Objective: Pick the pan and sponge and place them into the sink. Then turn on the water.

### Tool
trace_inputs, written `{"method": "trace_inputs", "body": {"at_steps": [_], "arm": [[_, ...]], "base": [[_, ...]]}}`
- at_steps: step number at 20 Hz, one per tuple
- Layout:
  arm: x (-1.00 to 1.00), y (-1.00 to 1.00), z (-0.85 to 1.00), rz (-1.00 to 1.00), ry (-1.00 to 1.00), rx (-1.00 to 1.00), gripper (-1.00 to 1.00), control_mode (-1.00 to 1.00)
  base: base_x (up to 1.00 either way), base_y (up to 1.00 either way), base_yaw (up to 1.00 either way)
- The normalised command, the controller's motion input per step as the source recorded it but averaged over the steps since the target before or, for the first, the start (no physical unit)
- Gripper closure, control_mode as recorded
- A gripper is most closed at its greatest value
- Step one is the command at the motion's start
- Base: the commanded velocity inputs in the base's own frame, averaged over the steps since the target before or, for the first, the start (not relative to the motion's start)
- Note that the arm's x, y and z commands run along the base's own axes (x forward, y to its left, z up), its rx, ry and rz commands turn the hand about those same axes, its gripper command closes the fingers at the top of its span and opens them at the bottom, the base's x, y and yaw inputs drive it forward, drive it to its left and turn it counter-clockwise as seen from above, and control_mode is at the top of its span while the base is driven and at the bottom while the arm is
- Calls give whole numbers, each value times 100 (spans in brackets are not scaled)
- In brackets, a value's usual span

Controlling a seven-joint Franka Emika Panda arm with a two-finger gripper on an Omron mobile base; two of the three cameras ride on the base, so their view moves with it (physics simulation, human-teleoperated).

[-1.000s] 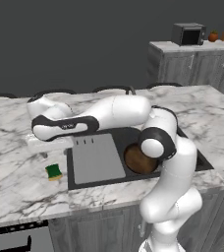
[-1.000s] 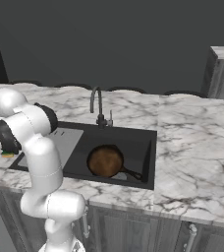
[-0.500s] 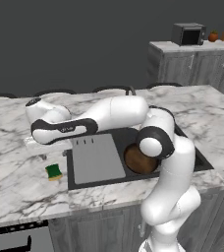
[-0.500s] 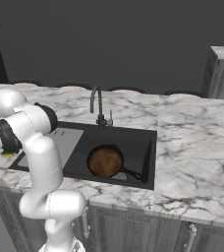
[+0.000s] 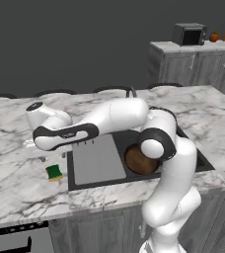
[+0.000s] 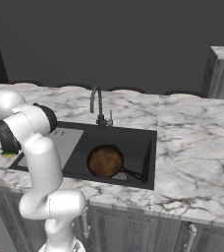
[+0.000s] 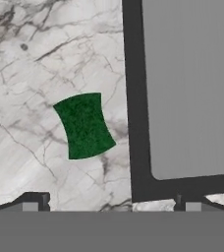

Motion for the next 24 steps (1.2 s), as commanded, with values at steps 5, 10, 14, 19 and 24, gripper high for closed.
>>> {"method": "trace_inputs", "body": {"at_steps": [5,10,14,19,24], "arm": [[16,0,-9,6,-3,10,-100,-100],[20,-4,-7,3,2,10,-100,-100],[19,0,-11,0,7,6,-100,-100],[15,3,-14,0,8,1,-100,-100],[15,10,-16,0,9,0,-100,-100]], "base": [[0,0,0],[0,0,0],[0,0,0],[0,0,0],[0,0,0]]}}
